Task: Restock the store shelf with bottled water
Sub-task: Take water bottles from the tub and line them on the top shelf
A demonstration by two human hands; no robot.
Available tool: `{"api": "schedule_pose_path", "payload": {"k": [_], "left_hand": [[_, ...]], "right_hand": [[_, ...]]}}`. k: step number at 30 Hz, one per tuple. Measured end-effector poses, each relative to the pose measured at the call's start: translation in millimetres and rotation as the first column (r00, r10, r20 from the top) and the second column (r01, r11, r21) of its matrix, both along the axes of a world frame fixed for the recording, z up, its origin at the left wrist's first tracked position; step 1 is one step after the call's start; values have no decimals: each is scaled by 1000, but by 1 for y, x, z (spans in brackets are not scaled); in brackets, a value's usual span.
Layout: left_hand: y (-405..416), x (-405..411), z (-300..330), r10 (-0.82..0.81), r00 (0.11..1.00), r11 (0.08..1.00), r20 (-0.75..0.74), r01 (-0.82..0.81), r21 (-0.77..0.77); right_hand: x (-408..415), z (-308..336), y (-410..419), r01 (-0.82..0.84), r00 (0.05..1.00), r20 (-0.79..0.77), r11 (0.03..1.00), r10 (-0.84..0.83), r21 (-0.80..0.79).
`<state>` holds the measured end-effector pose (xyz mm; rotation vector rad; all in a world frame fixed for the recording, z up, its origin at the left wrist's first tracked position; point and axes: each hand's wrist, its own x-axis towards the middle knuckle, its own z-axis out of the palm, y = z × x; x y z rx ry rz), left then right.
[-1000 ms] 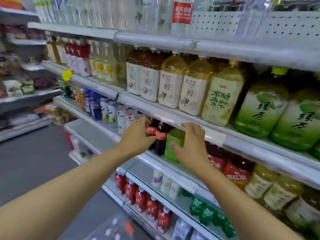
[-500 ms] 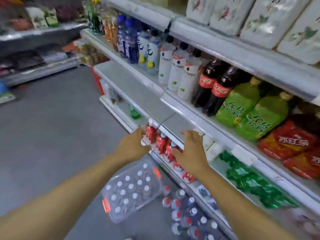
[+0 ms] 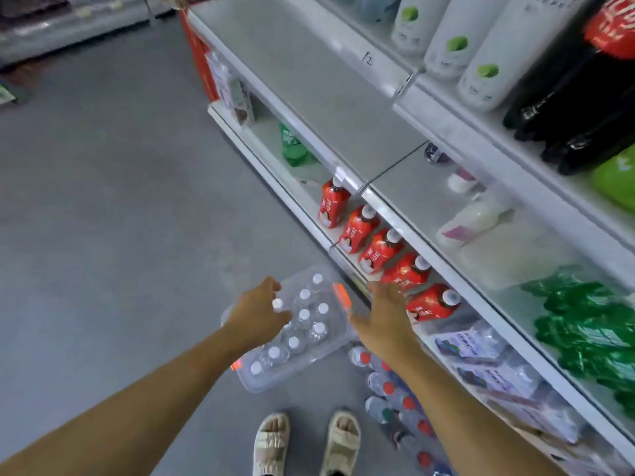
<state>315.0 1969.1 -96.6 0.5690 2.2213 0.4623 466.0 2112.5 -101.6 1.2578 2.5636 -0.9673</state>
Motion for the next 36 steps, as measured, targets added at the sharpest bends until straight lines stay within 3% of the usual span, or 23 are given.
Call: {"api": "schedule_pose_path", "payload": {"k": [12,21,29,36], "left_hand": [[24,29,-198,80,996,994,28,-78,-72],[43,26,-342,-5,990,998,-138,-4,-68],[46,22,-408,-79,974,996,-213,70,-47],[45,20,-427,-87,966,995,-244,95,20]], "right_hand": [[-11,-207,29,-75,996,45,987,82,-141],[-27,-371,36,-98,993,55,979,109,-182],[-37,-457,47,-131,991,-39,941,125,-312],[-48,-490,47,-157,979,-173,937,106,-312]]}}
